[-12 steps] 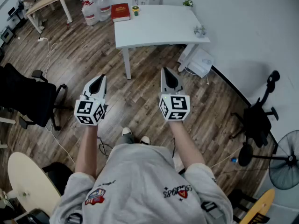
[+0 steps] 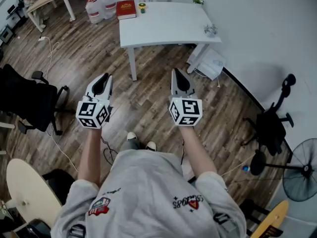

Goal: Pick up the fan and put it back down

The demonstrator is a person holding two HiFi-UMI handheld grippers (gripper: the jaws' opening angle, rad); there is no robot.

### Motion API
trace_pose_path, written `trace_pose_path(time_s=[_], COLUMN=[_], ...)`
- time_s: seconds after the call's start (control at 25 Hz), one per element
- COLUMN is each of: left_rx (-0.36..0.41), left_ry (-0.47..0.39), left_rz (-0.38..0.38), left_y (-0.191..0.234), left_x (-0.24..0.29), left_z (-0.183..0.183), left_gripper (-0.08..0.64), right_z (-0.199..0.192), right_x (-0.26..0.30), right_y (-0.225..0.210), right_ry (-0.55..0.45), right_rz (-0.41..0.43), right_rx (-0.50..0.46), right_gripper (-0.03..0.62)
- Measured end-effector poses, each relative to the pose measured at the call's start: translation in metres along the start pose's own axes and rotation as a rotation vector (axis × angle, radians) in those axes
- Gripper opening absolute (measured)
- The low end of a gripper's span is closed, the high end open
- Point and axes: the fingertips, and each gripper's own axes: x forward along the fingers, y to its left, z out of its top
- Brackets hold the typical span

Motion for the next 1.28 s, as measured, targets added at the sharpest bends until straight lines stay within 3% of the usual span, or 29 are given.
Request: trace_pose_path(time_s=[0.2, 0.28, 0.4, 0.84, 1.28], left_rx=[-0.073, -0.136, -0.143, -0.137, -0.134], left_ry=[0.015, -0.005, 0.002, 0.042, 0.083], left_rz=[-0.01, -0.055, -0.088, -0.059, -0.058], left_y=[-0.003, -0.008, -0.017, -0.046, -0.021], left_x=[0.008, 0.009, 0.014, 0.035, 0.133], left_z=[-0.011, -0.011, -0.014, -0.034, -0.041], left_gripper=[0.277, 0.311, 0.313, 0.313, 0.311], right_z=[-0.006, -0.007, -0.008, -0.021, -0.031], right_x=[-0.003, -0.003, -0.005, -0.023, 0.048], right_y=[-0.006, -0.007, -0.016, -0.057, -0.114], right_ry=[0.012, 0.013, 0.017, 0.025, 0.041], right_rz=[-0.006, -0.003, -0.006, -0.009, -0.022], right_rx=[0.012, 0.01, 0.01, 0.025, 0.033], right_gripper=[-0.009, -0.009, -0.009, -0.009, -0.009])
